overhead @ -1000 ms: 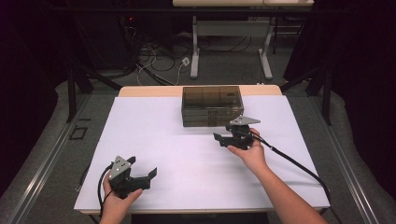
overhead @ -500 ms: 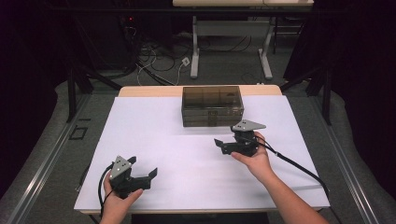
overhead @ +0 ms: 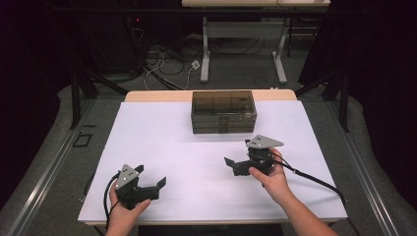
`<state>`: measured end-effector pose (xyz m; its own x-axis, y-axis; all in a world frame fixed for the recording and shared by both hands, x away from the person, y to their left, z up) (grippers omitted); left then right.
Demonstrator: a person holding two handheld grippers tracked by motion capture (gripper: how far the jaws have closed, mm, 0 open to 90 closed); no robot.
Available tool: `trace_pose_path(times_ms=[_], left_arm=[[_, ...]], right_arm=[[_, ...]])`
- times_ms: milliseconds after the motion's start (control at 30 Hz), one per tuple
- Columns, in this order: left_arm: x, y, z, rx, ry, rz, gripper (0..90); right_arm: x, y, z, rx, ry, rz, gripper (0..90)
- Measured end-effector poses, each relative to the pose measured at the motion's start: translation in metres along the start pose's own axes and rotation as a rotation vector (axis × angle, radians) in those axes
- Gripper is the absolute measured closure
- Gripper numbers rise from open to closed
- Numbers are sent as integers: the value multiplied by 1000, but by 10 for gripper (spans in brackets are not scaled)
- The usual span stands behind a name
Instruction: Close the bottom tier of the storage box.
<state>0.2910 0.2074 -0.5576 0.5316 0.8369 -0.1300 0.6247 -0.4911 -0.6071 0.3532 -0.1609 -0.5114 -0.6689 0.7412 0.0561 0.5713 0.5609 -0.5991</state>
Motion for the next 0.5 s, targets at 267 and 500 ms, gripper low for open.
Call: trace_pose_path(times_ms=[267, 500], left_arm=[[-3, 1, -1, -1, 4, 12, 28], [-4, -1, -1, -11, -12, 36, 19]], right_arm=[[15, -11, 9, -7, -32, -33, 0], [24, -19, 19, 2, -60, -3, 0]])
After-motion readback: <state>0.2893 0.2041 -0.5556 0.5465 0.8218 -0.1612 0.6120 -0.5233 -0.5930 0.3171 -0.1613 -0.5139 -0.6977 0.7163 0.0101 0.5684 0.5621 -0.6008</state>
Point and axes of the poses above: each handheld gripper's, and its own axes: y roughly forward along the jaws, z roughly out of its underside, x roughly to its left, the point moved 2 cm from there along y, roughly forward along the jaws, and after that the axes turned 11 degrees about x, right-handed, at the moved point
